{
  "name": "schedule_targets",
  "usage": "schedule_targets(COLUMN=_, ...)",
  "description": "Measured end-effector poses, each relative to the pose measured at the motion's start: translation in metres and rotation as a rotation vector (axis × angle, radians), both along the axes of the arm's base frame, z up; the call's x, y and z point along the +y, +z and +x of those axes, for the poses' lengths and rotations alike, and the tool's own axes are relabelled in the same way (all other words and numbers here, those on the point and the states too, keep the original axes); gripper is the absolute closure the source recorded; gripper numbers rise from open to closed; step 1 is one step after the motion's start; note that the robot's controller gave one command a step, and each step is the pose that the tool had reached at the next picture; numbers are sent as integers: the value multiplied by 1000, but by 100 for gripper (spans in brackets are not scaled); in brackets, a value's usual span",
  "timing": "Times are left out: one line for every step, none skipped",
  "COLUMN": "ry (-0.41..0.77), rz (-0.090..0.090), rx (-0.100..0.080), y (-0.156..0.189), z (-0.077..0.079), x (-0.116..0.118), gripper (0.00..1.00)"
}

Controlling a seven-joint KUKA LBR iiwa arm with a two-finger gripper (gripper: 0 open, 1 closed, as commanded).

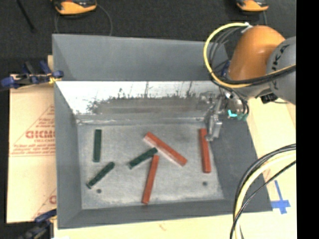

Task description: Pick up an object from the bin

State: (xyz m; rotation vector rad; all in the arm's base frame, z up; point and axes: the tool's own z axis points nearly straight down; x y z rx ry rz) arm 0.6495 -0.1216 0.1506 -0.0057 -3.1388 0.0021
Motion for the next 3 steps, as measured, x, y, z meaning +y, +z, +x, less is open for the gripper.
schedule_targets(ry=499, rz=3, rx=-9, y=-76, z=-19, x=-27, gripper=0)
schedule_targets(ry=500, rz=1, rx=-12, y=-75, z=-18, x=-27, gripper=100)
schedule_targets(ry=431, rz=-1, rx=-16, y=77, z=-40, x=15, gripper=100)
